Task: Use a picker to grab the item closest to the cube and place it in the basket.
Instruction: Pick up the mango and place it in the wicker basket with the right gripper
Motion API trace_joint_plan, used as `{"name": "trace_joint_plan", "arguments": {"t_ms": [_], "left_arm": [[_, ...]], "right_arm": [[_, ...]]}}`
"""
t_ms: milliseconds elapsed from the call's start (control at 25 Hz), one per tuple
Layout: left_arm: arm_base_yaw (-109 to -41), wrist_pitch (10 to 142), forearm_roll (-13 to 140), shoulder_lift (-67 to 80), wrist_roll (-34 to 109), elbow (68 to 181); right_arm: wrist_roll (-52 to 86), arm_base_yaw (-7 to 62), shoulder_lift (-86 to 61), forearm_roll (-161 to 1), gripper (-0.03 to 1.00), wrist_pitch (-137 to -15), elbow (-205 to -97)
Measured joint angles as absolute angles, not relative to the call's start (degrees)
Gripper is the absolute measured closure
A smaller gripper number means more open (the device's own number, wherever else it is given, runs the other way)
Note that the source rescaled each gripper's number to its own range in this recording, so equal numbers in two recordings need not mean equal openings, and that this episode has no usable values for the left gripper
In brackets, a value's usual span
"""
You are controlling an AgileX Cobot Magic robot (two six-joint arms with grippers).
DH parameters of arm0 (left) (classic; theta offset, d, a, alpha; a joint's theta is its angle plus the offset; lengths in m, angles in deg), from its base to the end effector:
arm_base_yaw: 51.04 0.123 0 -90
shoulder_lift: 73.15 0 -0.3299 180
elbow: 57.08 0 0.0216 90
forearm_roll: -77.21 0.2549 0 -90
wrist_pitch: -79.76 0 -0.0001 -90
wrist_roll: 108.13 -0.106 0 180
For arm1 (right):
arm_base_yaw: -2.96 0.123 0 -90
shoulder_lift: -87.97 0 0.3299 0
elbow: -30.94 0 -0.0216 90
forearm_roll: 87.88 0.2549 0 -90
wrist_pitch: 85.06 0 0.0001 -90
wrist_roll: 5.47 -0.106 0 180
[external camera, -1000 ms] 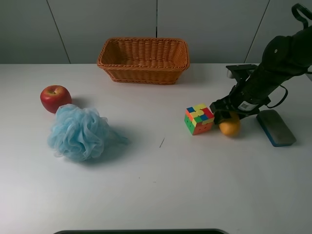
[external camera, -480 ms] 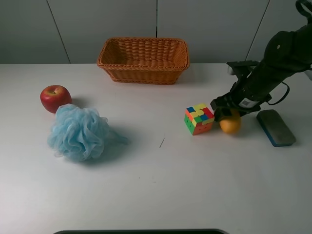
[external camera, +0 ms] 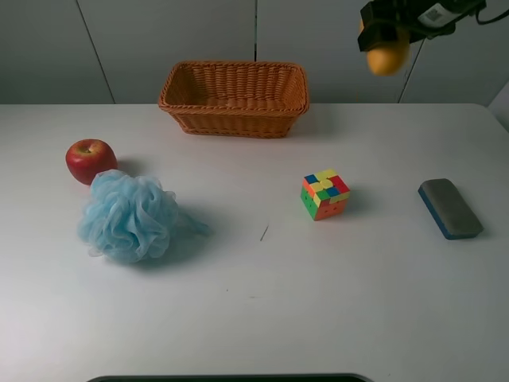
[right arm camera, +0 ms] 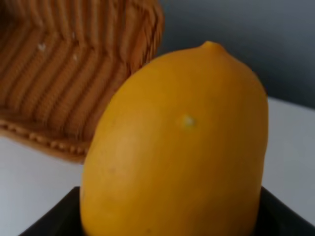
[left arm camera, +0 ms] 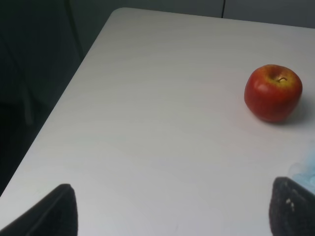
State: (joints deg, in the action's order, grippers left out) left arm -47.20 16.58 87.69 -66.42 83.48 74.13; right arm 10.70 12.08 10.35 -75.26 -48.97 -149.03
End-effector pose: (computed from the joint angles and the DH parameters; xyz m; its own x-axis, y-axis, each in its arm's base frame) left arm -0.0388 0.0147 0.2741 -0.4450 -0.1476 -0.8833 -0.2635 0.9642 -0.0284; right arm 0.3876 0.0761 0.3336 -0.7030 -0.2163 -0.6775 -0.3166 0.9482 0.0257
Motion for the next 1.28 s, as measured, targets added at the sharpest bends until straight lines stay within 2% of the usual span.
{"name": "trace_joint_plan", "arguments": {"t_ms": [160, 600, 1000, 1280], "left_arm": [[-47.2, 16.58, 87.69, -66.42, 83.48, 74.13], [-47.2, 16.58, 87.69, -66.42, 83.48, 74.13], [-47.2, 16.58, 87.69, -66.42, 83.26, 74.13], [-47.2, 16.58, 87.69, -66.42, 83.26, 74.13]], "right_arm": [[11.77, 14.12, 13.66, -75.26, 0.97, -48.8, -158.3], [14.01, 26.42, 35.55, -75.03, 0.97, -51.9, -177.3], [16.29, 28.08, 50.08, -74.53, 0.97, -55.42, -181.25], [17.57, 28.08, 51.73, -73.82, 0.97, -56.52, -181.31]]}}
